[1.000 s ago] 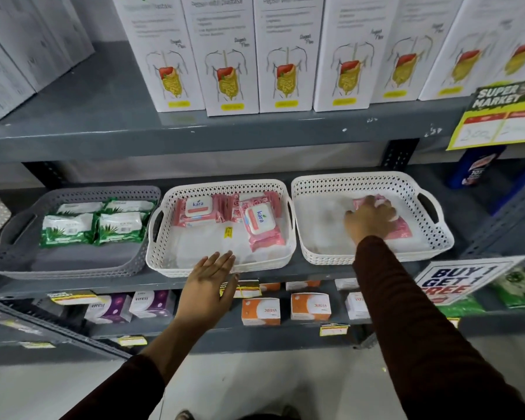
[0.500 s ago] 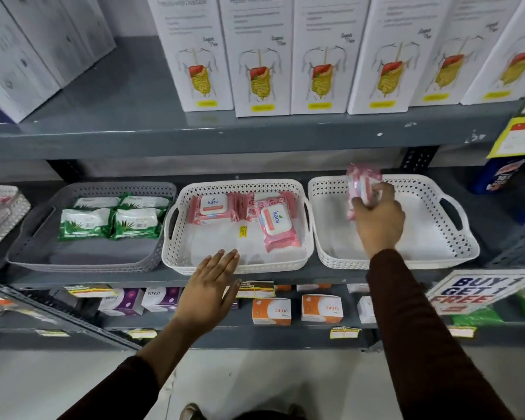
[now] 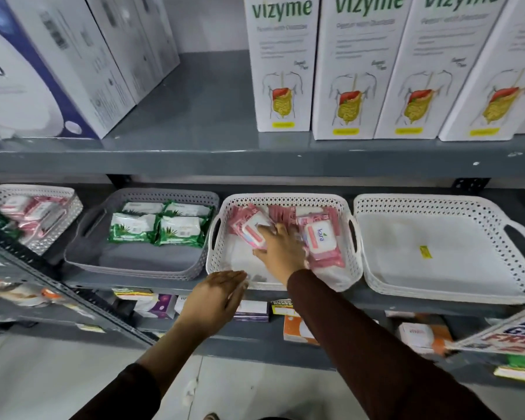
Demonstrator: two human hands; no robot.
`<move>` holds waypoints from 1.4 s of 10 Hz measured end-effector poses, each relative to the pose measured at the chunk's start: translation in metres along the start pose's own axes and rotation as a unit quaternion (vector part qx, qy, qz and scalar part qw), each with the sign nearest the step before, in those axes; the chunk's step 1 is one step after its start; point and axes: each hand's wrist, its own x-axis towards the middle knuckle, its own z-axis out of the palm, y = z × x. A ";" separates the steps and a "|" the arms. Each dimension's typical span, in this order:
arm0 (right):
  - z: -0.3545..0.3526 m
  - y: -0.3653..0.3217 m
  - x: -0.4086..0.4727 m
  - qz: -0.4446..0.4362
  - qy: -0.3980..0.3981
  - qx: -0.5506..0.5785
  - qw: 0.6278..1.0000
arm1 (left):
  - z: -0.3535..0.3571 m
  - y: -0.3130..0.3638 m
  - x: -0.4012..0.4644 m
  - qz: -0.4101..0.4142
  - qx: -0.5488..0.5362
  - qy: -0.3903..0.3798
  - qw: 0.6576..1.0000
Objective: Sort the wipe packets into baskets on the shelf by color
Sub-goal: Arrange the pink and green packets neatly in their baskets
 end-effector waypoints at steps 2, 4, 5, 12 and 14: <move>-0.028 0.024 -0.011 0.178 0.127 0.013 0.976 | 0.000 -0.019 0.087 0.024 0.088 -0.070 0.993; -0.036 0.053 -0.019 0.182 -0.007 -0.036 0.983 | 0.011 -0.022 0.141 0.048 0.202 -0.155 0.966; -0.041 0.062 -0.016 0.120 -0.073 -0.082 0.987 | 0.010 -0.016 0.136 0.022 0.148 -0.197 0.969; -0.037 0.078 -0.021 0.051 -0.082 0.061 0.993 | 0.024 -0.019 0.131 -0.057 -0.045 -0.171 0.983; -0.029 0.075 -0.017 0.108 -0.074 -0.022 0.991 | -0.007 -0.007 0.116 -0.061 -0.060 -0.108 0.990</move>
